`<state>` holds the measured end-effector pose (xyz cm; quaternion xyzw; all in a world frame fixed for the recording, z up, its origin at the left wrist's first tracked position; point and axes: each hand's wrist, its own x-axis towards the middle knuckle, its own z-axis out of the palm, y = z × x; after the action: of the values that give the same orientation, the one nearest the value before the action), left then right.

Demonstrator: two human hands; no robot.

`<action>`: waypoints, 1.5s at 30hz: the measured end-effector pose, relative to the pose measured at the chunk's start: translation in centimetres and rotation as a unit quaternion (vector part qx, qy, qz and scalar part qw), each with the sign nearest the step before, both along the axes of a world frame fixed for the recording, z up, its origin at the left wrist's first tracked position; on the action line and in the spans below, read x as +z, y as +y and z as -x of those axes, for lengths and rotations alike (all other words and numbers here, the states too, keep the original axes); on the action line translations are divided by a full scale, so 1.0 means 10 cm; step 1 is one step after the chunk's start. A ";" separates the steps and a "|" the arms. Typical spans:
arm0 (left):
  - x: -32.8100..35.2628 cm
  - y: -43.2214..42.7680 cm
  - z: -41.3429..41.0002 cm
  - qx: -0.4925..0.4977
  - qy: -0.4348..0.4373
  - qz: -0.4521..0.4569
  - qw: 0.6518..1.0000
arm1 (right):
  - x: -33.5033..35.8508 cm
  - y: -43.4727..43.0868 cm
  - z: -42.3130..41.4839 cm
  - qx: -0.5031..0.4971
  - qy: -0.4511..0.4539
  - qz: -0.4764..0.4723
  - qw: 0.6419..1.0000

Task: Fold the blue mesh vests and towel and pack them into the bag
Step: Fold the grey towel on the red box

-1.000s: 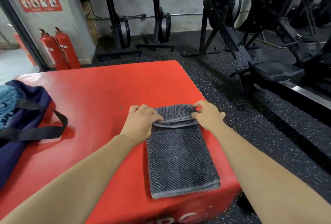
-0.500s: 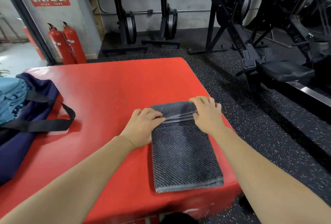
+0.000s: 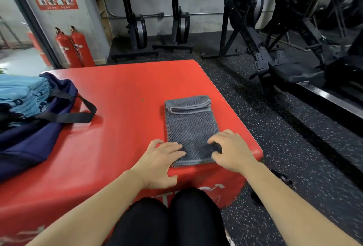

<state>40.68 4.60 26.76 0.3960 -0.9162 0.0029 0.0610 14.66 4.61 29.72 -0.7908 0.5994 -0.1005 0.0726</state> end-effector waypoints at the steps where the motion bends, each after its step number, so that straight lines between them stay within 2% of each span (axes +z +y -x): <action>1: -0.02 0.02 0.01 0.001 0.000 0.002 1.000 | -0.03 0.12 0.00 0.007 0.000 -0.022 1.000; 4: -0.04 0.03 0.05 0.008 0.006 0.008 1.000 | -0.13 0.34 0.01 0.023 0.077 -0.058 0.995; 8: -0.05 0.16 0.13 0.017 0.081 0.040 0.996 | -0.21 0.43 -0.03 0.030 0.148 0.039 0.988; 10: 0.00 0.24 0.17 0.049 0.128 0.004 0.991 | -0.19 0.44 -0.06 0.035 0.138 0.064 0.988; 12: 0.05 0.28 0.17 0.111 0.207 -0.069 0.970 | -0.11 0.45 -0.04 0.021 0.100 0.058 0.993; 14: 0.10 0.25 0.15 0.181 0.300 -0.128 0.928 | -0.01 0.42 -0.01 -0.041 -0.013 0.028 0.999; 16: 0.15 0.20 0.17 0.239 0.364 -0.179 0.882 | 0.08 0.35 0.01 -0.120 -0.196 -0.007 0.973; 18: 0.18 0.13 0.24 0.283 0.388 -0.191 0.856 | 0.12 0.23 -0.01 -0.160 -0.300 -0.004 0.940; 24: 0.16 -0.01 0.37 0.415 0.339 -0.193 0.822 | -0.01 -0.05 -0.11 -0.235 -0.227 -0.031 0.944; 29: 0.18 -0.06 0.41 0.456 0.274 -0.146 0.834 | -0.06 -0.17 -0.17 -0.243 -0.151 -0.029 0.958; 34: 0.13 -0.06 0.41 0.419 0.279 -0.106 0.858 | -0.10 -0.18 -0.19 -0.217 -0.131 0.030 0.967; 39: 0.15 -0.05 0.40 0.414 0.221 -0.081 0.879 | -0.16 -0.20 -0.21 -0.189 -0.084 0.046 0.977; 40: 0.15 -0.05 0.39 0.400 0.213 -0.046 0.890 | -0.16 -0.21 -0.22 -0.189 -0.080 0.048 0.977; 41: 0.15 -0.06 0.39 0.352 0.203 0.027 0.913 | -0.15 -0.22 -0.23 -0.194 -0.076 0.056 0.976; 43: 0.14 -0.09 0.39 0.188 0.161 0.152 0.957 | -0.14 -0.23 -0.23 -0.179 -0.051 0.094 0.978; 45: 0.14 -0.09 0.36 0.052 0.090 0.164 0.981 | -0.17 -0.26 -0.21 -0.125 0.048 0.150 0.980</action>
<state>37.09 3.67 28.17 0.4265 -0.8721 0.1209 0.2071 16.73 2.06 27.98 -0.7157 0.6743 -0.1592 -0.0884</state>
